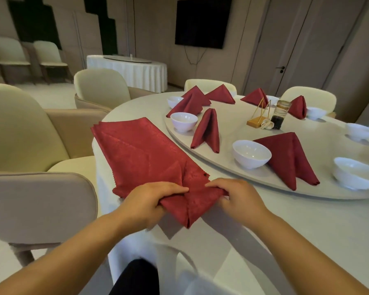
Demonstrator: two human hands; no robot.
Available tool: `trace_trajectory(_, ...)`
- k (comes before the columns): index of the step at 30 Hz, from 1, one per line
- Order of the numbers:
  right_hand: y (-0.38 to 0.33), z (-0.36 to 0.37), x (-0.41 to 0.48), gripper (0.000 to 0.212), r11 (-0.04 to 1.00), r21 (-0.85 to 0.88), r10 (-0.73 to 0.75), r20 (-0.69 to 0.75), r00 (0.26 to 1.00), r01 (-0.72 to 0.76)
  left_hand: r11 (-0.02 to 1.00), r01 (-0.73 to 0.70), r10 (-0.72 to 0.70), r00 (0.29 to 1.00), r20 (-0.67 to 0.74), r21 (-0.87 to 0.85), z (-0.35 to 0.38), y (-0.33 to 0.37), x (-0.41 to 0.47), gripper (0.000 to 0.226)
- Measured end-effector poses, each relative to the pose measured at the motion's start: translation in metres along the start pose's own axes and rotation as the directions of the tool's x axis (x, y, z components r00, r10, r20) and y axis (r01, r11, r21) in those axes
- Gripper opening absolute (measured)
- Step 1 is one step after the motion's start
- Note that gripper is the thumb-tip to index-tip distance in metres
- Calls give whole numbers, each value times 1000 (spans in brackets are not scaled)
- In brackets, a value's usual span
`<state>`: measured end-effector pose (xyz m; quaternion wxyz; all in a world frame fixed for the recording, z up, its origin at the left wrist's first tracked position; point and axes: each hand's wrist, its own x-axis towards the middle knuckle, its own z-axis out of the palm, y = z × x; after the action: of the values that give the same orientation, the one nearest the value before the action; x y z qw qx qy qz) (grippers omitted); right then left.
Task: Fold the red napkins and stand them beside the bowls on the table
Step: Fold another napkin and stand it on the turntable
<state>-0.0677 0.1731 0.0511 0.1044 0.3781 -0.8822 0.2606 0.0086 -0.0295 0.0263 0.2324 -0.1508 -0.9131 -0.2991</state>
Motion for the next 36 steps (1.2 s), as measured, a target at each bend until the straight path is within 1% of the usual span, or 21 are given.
trace_trajectory(1,-5,-7,0,37,997,65,49,21,999,-50,995,71,-72,997,-3,-73,-11,10,2,60)
trace_trajectory(2,-12,-16,0,27,990,121,64,20,998,-66,987,96,-97,995,-4,-127,-21,21,5,49)
trace_trajectory(3,-18,-25,0,19,982,180,53,8,999,-53,985,93,-97,995,-18,-147,-32,31,9,30)
trace_trajectory(4,-25,-35,2,25,977,209,36,-15,999,-32,976,106,-112,994,-20,-192,-42,37,13,13)
trace_trajectory(5,-31,-45,3,31,969,245,26,-20,999,-20,965,139,-150,988,-32,-222,-52,42,18,23)
trace_trajectory(6,-38,-56,4,32,959,282,25,-16,1000,-20,952,150,-166,985,-39,-265,-63,51,22,28)
trace_trajectory(8,-52,-77,5,18,919,392,37,-6,999,-32,920,197,-220,975,-32,-339,-84,71,31,20)
trace_trajectory(9,-59,-87,4,13,888,457,63,9,998,-60,890,221,-241,971,1,-399,-95,76,35,16)
trace_trajectory(11,-67,-107,4,9,801,588,96,65,993,-116,806,278,-259,959,111,-522,-114,90,43,11)
trace_trajectory(13,-73,-120,4,4,725,670,78,154,985,-162,753,329,-258,944,204,-570,-126,94,51,16)
trace_trajectory(15,-69,-125,7,8,684,700,52,232,971,-204,700,396,-272,917,291,-594,-127,92,60,17)
trace_trajectory(17,-56,-119,12,5,666,688,77,322,944,-289,630,494,-303,867,396,-599,-114,84,70,15)
trace_trajectory(19,-39,-102,15,4,661,640,126,419,899,-391,569,594,-353,801,484,-568,-91,67,74,20)
trace_trajectory(21,-16,-78,19,11,686,547,203,488,849,-479,512,680,-414,731,543,-525,-61,43,76,17)
trace_trajectory(24,19,-36,25,11,775,329,334,510,793,-539,412,796,-502,604,619,-443,-14,6,77,16)
trace_trajectory(26,35,-14,29,10,813,211,390,498,775,-544,380,847,-545,529,650,-371,9,-14,78,17)
trace_trajectory(27,41,-5,32,13,821,178,403,493,771,-542,378,860,-560,507,656,-342,18,-23,81,16)
trace_trajectory(29,50,6,40,19,836,137,415,475,776,-531,377,872,-586,486,648,-313,29,-37,87,15)
trace_trajectory(32,60,19,55,26,843,135,421,439,794,-521,393,871,-609,487,627,-294,36,-54,100,15)
trace_trajectory(34,66,26,65,24,849,136,420,412,809,-510,414,867,-616,492,616,-278,37,-63,108,17)
trace_trajectory(36,70,32,74,15,862,119,415,389,822,-492,440,857,-631,507,587,-268,38,-71,116,19)
